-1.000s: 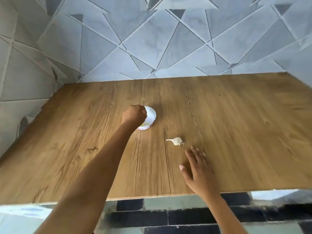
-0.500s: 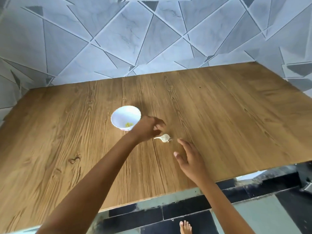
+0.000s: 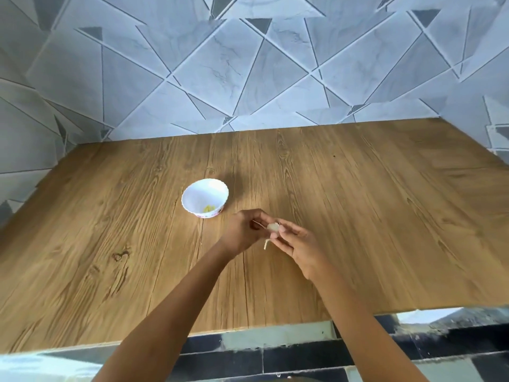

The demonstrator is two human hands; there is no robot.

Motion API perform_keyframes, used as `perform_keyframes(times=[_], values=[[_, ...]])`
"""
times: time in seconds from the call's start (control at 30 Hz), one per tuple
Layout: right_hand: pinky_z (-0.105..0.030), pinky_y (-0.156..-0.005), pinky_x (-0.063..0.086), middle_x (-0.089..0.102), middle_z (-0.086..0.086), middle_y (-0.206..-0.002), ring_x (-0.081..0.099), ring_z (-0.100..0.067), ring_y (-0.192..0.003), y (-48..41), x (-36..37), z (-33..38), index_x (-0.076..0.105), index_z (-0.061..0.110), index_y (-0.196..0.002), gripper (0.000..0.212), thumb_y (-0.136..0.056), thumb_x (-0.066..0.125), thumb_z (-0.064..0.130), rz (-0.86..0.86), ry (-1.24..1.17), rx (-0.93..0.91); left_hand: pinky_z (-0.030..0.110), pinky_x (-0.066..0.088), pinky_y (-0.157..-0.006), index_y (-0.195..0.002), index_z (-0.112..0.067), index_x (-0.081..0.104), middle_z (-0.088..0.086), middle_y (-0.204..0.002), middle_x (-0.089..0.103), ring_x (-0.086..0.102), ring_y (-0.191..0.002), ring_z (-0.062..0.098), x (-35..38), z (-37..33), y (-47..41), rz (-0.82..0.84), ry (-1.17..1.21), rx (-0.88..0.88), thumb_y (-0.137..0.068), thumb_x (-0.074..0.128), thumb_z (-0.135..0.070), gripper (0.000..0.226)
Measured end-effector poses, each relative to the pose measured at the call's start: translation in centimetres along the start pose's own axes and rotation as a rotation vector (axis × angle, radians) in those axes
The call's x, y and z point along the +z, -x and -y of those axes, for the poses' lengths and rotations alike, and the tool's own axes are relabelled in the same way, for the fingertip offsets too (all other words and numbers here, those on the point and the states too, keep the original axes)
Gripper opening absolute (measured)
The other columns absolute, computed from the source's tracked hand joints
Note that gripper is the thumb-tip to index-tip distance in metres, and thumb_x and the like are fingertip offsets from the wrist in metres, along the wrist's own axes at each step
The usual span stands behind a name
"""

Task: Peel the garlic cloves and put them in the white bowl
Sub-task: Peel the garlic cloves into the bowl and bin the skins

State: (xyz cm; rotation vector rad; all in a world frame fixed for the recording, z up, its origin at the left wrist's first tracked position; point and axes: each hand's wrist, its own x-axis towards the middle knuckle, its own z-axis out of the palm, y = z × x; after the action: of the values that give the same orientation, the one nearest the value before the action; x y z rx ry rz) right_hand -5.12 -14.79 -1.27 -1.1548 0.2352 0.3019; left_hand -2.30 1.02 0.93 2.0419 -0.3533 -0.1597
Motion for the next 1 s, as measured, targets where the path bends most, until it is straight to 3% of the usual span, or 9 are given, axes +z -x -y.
perform_keyframes(times=[0.17, 0.3, 0.4, 0.5, 0.63, 0.73, 0.8, 0.87, 1.0], values=[[-0.02, -0.077, 0.055, 0.069, -0.005, -0.1, 0.068, -0.014, -0.093, -0.5, 0.1, 0.4, 0.064, 0.006, -0.114, 0.025, -0.089, 0.059, 0.007, 0.0, 0.04, -0.033, 0.011, 0.048, -0.069, -0.094, -0.003, 0.072, 0.006, -0.089, 0.073, 0.066, -0.073, 0.0, -0.5, -1.3, 0.8, -0.053, 0.003, -0.014, -0.079, 0.073, -0.003, 0.015], [-0.023, -0.078, 0.056, 0.069, -0.004, -0.102, 0.065, -0.015, -0.098, -0.8, 0.5, 0.1, 0.067, 0.013, -0.106, 0.02, -0.086, 0.064, 0.011, -0.032, 0.008, -0.018, 0.0, 0.037, -0.056, -0.097, -0.006, 0.072, 0.004, -0.087, 0.073, 0.063, -0.068, 0.003, 0.4, -2.2, 1.4, -0.167, -0.304, 0.021, -0.079, 0.074, -0.01, 0.018], [-0.022, -0.071, 0.057, 0.067, -0.003, -0.1, 0.064, -0.015, -0.095, -1.0, 1.0, 0.0, 0.065, 0.015, -0.104, 0.019, -0.085, 0.064, 0.01, -0.058, -0.003, -0.004, 0.002, 0.039, -0.055, -0.093, -0.005, 0.07, 0.004, -0.082, 0.072, 0.065, -0.069, 0.009, 1.3, -2.0, 1.3, -0.242, -0.366, 0.022, -0.078, 0.073, -0.01, 0.016], [-0.021, -0.07, 0.057, 0.068, -0.007, -0.101, 0.065, -0.013, -0.092, -1.3, 1.2, 0.1, 0.061, 0.004, -0.115, 0.028, -0.088, 0.061, 0.008, -0.044, -0.005, -0.014, 0.022, 0.052, -0.063, -0.09, -0.007, 0.069, 0.003, -0.081, 0.071, 0.067, -0.069, 0.013, 2.0, -1.1, 0.7, -0.295, -0.327, -0.035, -0.077, 0.071, -0.011, 0.014], [-0.019, -0.066, 0.057, 0.066, -0.002, -0.089, 0.064, -0.006, -0.08, -1.7, 1.6, 0.1, 0.058, -0.002, -0.119, 0.03, -0.09, 0.058, 0.004, -0.073, -0.003, -0.031, 0.031, 0.055, -0.063, -0.09, -0.011, 0.07, 0.003, -0.077, 0.071, 0.067, -0.069, 0.017, 2.9, -0.8, 0.3, -0.355, -0.367, -0.073, -0.077, 0.063, -0.019, 0.017], [-0.018, -0.066, 0.056, 0.067, -0.006, -0.09, 0.065, -0.006, -0.077, -1.9, 1.5, 0.2, 0.06, -0.004, -0.117, 0.026, -0.091, 0.056, 0.003, -0.069, 0.014, -0.026, 0.024, 0.052, -0.062, -0.087, -0.01, 0.073, 0.002, -0.072, 0.071, 0.063, -0.064, 0.011, 3.3, -0.6, 0.2, -0.406, -0.323, -0.107, -0.079, 0.065, -0.014, 0.012], [-0.018, -0.065, 0.056, 0.068, -0.013, -0.098, 0.066, -0.01, -0.079, -2.1, 1.4, 0.2, 0.063, -0.003, -0.111, 0.022, -0.091, 0.057, 0.004, -0.068, 0.052, -0.016, 0.011, 0.04, -0.053, -0.084, -0.008, 0.074, -0.003, -0.063, 0.064, 0.053, -0.054, 0.002, 3.1, -0.5, 0.2, -0.418, -0.318, -0.102, -0.08, 0.065, -0.009, 0.01], [-0.018, -0.066, 0.057, 0.068, -0.016, -0.1, 0.066, -0.015, -0.082, -2.3, 1.1, 0.3, 0.065, -0.001, -0.105, 0.018, -0.09, 0.059, 0.006, -0.08, 0.063, 0.005, 0.008, 0.034, -0.05, -0.083, -0.007, 0.075, -0.007, -0.059, 0.057, 0.048, -0.049, 0.001, 2.9, -0.5, 0.2, -0.405, -0.316, -0.087, -0.08, 0.064, -0.007, 0.011], [-0.02, -0.069, 0.057, 0.069, -0.01, -0.088, 0.067, -0.018, -0.083, -2.6, 0.7, 0.7, 0.067, 0.008, -0.085, 0.008, -0.089, 0.06, 0.01, -0.058, 0.068, 0.025, 0.006, 0.041, -0.057, -0.089, -0.012, 0.074, -0.01, -0.07, 0.066, 0.058, -0.063, -0.008, 2.4, -0.8, 0.4, -0.346, -0.19, -0.143, -0.084, 0.068, -0.014, 0.008]])
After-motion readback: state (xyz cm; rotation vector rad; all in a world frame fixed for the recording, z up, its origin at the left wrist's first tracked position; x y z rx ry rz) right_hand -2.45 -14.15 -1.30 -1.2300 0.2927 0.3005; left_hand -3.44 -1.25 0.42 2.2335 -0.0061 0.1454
